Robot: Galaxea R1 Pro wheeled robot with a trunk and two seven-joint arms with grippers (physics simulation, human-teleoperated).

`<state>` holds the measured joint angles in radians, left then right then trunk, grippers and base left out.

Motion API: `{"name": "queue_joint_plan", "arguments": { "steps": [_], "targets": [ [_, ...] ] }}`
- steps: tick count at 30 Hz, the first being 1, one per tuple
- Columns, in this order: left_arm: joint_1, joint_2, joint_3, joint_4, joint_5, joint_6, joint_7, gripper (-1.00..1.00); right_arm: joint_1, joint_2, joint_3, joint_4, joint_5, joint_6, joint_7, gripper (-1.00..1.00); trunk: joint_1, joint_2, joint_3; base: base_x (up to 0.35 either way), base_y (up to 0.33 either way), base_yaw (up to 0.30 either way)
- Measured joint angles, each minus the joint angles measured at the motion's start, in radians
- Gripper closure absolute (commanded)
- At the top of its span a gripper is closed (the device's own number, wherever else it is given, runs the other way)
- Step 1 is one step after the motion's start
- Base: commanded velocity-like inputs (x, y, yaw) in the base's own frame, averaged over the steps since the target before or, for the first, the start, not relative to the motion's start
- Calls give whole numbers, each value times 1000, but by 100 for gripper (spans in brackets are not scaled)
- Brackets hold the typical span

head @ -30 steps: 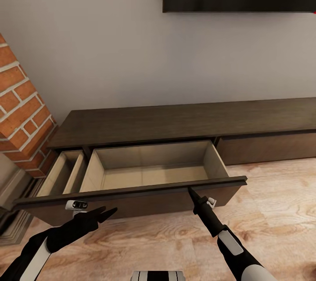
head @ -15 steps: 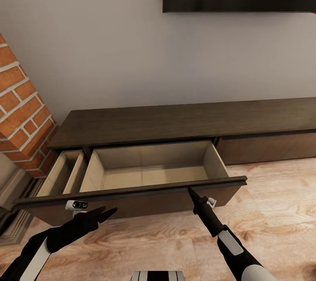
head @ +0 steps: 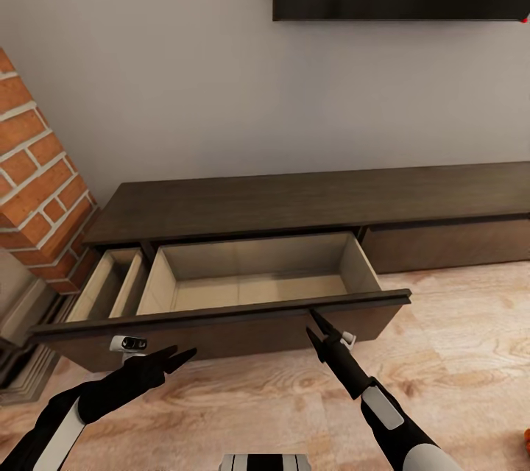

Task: Place each of the two pumpkins and all three candles from the living room inside a cabinet in the living room (use any cabinet), then make sure every cabinet is closed, and position the cauldron so it is next to a table in the living room.

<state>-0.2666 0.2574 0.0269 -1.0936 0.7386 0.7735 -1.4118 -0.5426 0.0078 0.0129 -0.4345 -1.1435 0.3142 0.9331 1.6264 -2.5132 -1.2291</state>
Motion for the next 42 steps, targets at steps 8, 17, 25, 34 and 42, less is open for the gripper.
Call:
{"name": "queue_joint_plan", "arguments": {
  "steps": [8, 17, 25, 34, 42],
  "targets": [
    [0, 0, 0, 0, 0, 0, 0, -100, 0, 0, 0, 0, 0, 0, 0, -100, 0, 0, 0, -10, 0, 0],
    [0, 0, 0, 0, 0, 0, 1, -100, 0, 0, 0, 1, 0, 0, 0, -100, 0, 0, 0, -187, 0, 0],
    [0, 0, -1, 0, 0, 1, 1, -100, 0, 0, 0, 2, 0, 0, 0, -100, 0, 0, 0, -320, 0, 0],
    [0, 0, -1, 0, 0, 1, 1, -100, 0, 0, 0, 4, 0, -1, 0, -100, 1, 0, 0, -326, 0, 0],
    [0, 0, 0, 1, 1, 1, 2, -100, 0, -2, 0, 4, -1, -2, -1, -100, 0, 0, 0, -333, 0, 0]
  ]
}}
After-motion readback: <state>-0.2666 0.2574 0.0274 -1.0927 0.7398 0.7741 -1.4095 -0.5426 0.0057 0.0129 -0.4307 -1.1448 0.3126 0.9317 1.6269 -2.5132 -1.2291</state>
